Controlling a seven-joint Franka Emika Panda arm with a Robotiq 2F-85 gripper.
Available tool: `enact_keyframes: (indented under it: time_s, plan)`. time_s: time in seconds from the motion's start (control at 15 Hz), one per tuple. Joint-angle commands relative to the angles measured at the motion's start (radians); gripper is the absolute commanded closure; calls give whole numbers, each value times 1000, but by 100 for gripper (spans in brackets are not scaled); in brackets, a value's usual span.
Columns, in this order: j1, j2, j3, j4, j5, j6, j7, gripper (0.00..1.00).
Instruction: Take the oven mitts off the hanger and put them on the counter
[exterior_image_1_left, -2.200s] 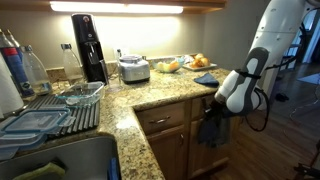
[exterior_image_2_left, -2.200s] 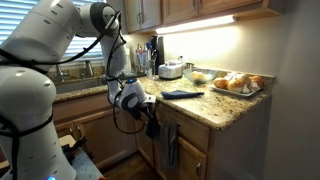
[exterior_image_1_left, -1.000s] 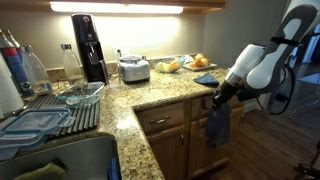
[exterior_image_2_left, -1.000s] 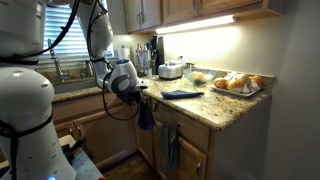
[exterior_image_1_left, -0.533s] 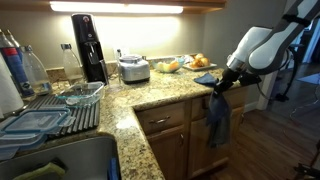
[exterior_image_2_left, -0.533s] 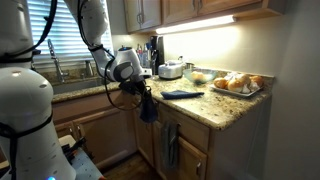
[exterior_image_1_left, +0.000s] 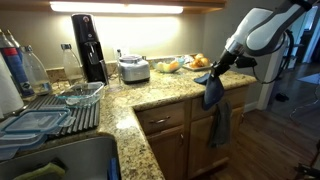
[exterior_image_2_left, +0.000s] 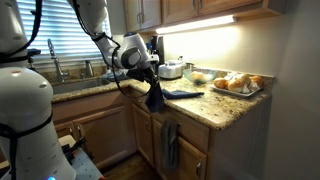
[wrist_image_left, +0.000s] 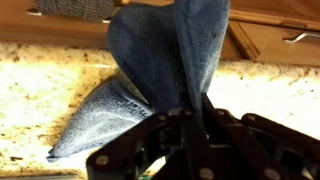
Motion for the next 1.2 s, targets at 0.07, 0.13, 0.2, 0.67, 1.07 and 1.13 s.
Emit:
enact_keyframes:
  time_s: [0.07, 0.13, 0.2, 0.67, 1.07, 1.13]
  plan:
    - [-7, -19, -4, 84, -31, -44, 21, 92]
    - [-11, -15, 4, 105, -17, -50, 11, 92]
    - [-11, -7, 2, 126, -20, -50, 16, 92]
    - [-10, 104, -29, 258, -77, -13, 77, 92]
    - [-17, 275, -7, 381, -6, -18, 78, 92]
    - [-15, 296, -9, 396, -4, -19, 80, 92]
